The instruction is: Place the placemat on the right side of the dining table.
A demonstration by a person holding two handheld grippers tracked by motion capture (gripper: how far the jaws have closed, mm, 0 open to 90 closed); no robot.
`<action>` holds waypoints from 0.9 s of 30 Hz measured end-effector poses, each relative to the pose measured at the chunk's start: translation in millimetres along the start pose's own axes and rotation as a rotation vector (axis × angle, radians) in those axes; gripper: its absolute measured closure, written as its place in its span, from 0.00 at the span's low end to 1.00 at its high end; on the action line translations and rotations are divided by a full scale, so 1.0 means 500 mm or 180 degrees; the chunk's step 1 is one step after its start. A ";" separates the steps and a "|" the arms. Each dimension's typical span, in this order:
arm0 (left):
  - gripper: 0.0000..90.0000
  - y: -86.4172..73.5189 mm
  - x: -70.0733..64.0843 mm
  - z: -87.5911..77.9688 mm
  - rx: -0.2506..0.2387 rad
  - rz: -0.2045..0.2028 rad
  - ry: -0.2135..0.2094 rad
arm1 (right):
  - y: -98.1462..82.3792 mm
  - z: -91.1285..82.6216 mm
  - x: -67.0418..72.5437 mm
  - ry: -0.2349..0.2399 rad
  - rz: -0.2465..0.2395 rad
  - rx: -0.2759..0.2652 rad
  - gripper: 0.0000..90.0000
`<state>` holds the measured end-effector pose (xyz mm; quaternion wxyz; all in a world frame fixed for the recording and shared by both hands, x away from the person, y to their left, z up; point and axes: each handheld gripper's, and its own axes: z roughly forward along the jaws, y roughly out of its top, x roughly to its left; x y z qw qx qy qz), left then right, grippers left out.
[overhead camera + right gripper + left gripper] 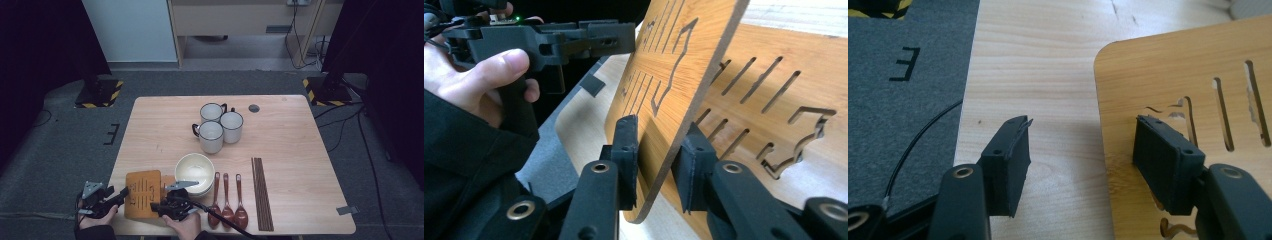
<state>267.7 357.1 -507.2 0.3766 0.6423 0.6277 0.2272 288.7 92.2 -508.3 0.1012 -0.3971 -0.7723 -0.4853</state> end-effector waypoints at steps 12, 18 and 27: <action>0.42 0.005 -0.001 -0.010 -0.0206 -0.0017 -0.0079 | -0.001 -0.006 0.004 0.0213 0.0076 0.0029 0.93; 0.41 0.006 0.000 -0.012 -0.0241 -0.0016 -0.0089 | -0.004 -0.004 0.002 0.0214 0.0070 0.0044 0.95; 0.41 0.007 0.001 -0.015 -0.0299 -0.0014 -0.0100 | -0.007 -0.005 0.004 0.0210 0.0105 -0.0016 0.97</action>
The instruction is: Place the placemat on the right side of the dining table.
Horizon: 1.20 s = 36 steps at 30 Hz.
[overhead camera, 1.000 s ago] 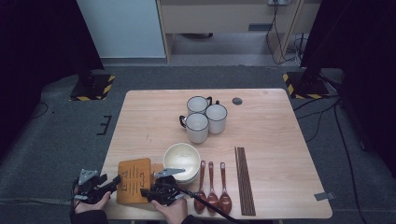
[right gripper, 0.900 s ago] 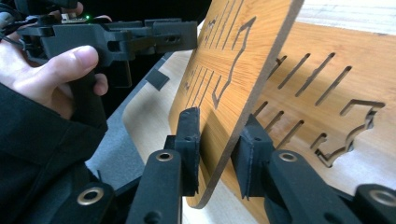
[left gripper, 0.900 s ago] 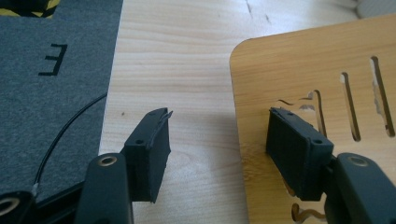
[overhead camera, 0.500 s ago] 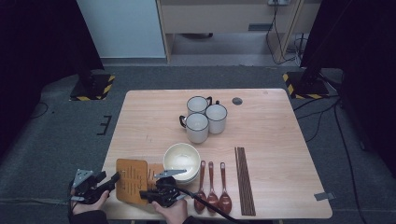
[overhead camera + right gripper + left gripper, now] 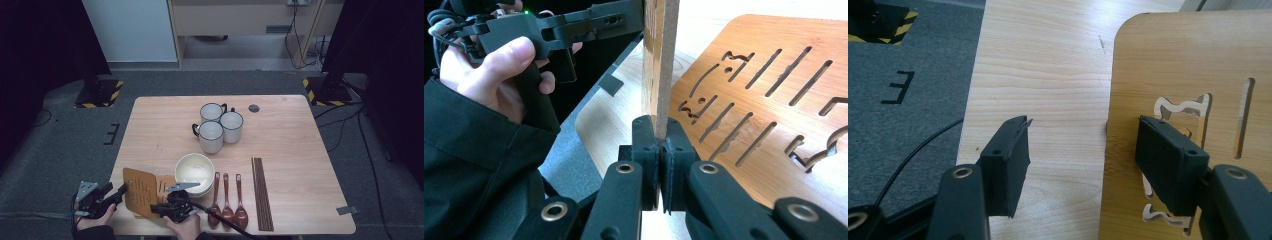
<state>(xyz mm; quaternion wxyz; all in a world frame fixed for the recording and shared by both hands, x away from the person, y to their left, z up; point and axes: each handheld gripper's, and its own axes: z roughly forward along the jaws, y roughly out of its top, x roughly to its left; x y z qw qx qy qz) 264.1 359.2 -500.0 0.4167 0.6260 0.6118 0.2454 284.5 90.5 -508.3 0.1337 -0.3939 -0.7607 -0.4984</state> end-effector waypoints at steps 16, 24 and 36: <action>0.38 -0.001 -0.001 0.005 0.0011 0.0014 -0.0046 | 0.019 -0.034 0.000 -0.0126 -0.0085 -0.0280 0.97; 0.38 -0.002 -0.001 0.010 0.0048 0.0023 -0.0020 | 0.033 -0.060 0.005 -0.0142 -0.0110 -0.0416 0.97; 0.36 -0.003 -0.001 0.021 0.0141 0.0080 0.0009 | 0.068 -0.107 0.003 -0.0170 -0.0177 -0.0642 0.97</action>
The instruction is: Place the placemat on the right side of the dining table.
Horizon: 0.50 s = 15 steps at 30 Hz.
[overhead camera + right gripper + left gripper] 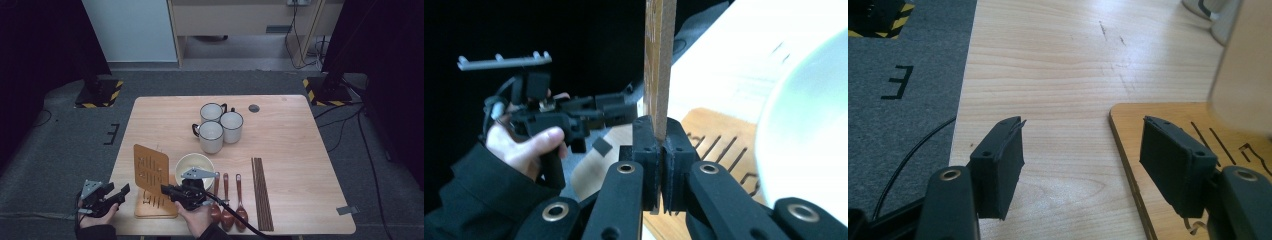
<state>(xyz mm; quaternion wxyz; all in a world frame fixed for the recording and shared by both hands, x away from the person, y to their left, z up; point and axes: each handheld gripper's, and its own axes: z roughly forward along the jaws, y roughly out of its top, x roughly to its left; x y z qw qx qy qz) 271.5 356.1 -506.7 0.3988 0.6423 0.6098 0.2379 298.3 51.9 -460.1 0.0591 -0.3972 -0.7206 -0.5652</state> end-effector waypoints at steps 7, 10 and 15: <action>0.35 0.000 0.001 0.008 0.0040 0.0005 0.0041 | 0.027 -0.028 -0.005 0.0010 0.0004 -0.0148 0.97; 0.35 0.000 0.002 0.012 0.0070 0.0022 0.0057 | 0.039 -0.040 -0.006 0.0013 0.0001 -0.0194 0.97; 0.34 0.001 -0.001 0.022 0.0116 0.0072 0.0073 | 0.058 -0.058 -0.011 0.0012 -0.0007 -0.0278 0.97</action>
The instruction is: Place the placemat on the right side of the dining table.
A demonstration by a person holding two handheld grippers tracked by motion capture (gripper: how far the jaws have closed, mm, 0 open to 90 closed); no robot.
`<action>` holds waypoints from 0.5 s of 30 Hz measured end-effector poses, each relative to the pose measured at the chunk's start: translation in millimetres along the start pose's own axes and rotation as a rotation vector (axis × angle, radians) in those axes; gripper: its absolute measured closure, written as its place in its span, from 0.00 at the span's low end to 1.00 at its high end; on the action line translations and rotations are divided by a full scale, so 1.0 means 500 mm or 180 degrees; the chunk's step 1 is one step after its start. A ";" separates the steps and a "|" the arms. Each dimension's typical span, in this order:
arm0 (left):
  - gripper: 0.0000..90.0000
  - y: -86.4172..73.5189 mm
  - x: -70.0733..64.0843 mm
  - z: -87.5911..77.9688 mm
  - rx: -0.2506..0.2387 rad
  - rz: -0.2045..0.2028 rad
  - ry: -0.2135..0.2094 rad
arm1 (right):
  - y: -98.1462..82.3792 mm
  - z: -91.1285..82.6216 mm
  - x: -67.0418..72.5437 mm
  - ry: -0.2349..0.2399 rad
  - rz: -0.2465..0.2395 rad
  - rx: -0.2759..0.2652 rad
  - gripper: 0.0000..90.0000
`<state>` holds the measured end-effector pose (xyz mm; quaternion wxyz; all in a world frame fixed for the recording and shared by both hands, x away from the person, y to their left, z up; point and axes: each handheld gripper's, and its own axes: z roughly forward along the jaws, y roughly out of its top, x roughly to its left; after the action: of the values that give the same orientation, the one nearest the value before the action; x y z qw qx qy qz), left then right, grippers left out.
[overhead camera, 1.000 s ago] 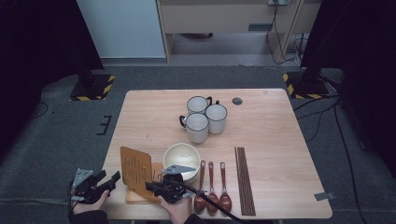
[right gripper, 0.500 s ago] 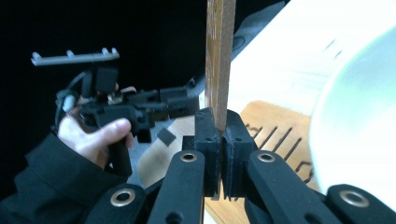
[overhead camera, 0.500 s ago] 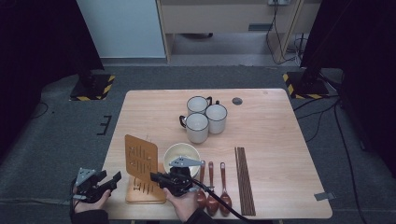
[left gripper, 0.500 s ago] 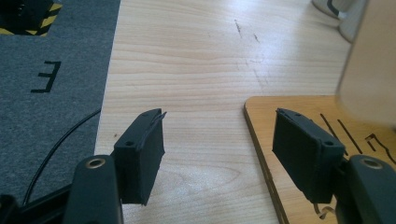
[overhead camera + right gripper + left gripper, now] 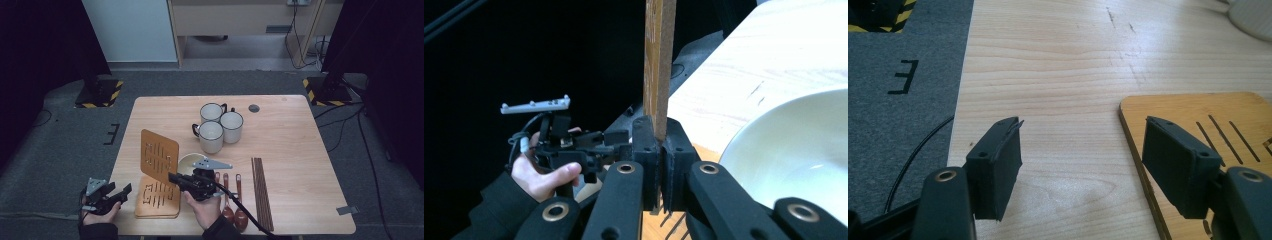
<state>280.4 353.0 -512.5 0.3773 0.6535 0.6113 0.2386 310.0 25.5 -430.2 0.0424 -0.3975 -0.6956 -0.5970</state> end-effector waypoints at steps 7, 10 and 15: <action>0.32 0.004 -0.005 0.011 0.0029 0.0025 0.0021 | 0.026 -0.020 -0.007 -0.0004 -0.0008 -0.0072 0.97; 0.31 0.008 -0.006 0.014 0.0026 0.0016 0.0054 | 0.035 -0.028 -0.010 0.0000 -0.0016 -0.0094 0.97; 0.31 0.015 -0.008 0.025 0.0031 -0.0010 0.0091 | 0.052 -0.038 -0.014 0.0014 -0.0017 -0.0123 0.97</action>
<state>294.0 347.0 -513.5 0.3657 0.6509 0.6188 0.2443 322.4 4.6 -407.7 0.0346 -0.3951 -0.6849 -0.6112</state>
